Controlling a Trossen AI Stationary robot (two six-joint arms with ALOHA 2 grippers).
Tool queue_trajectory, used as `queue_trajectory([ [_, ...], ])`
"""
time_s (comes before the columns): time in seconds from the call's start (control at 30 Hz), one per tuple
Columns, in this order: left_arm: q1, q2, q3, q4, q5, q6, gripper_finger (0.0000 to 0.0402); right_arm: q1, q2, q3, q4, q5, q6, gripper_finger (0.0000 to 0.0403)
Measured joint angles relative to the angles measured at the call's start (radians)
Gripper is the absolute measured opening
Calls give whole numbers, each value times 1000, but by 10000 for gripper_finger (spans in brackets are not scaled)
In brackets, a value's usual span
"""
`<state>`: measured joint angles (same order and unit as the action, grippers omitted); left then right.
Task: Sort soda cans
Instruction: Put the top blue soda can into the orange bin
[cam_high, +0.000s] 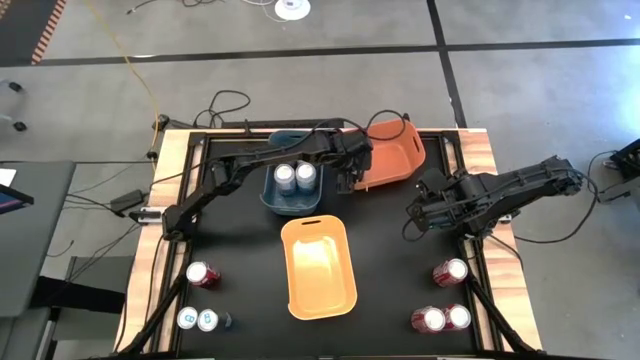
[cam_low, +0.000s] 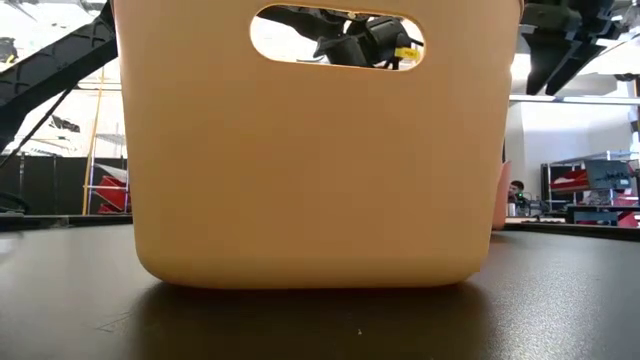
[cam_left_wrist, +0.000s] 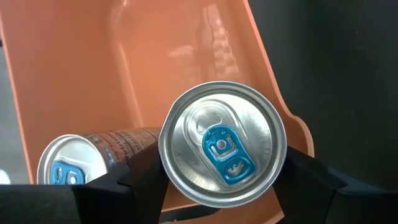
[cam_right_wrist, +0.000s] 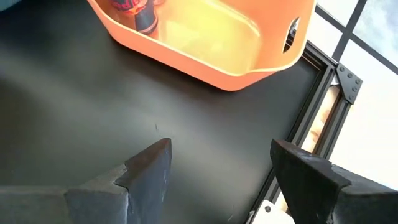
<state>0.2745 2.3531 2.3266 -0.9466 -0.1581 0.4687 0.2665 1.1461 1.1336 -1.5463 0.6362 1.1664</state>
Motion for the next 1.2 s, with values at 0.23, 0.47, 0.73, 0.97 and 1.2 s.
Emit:
queue_trajectory([
  [0.23,2,-1,1,-6,0,-7,242,0,0,0,47,3,-23,291],
  [0.47,18,-1,1,8,4,-20,266,0,0,0,73,22,-23,291],
  [0.73,25,-4,1,19,2,-17,329,2,40,0,160,228,-86,291],
  [0.97,14,-6,1,5,-51,75,336,23,72,0,168,254,-99,291],
  [1.2,0,-9,1,-10,-105,118,336,48,68,0,166,257,-86,291],
])
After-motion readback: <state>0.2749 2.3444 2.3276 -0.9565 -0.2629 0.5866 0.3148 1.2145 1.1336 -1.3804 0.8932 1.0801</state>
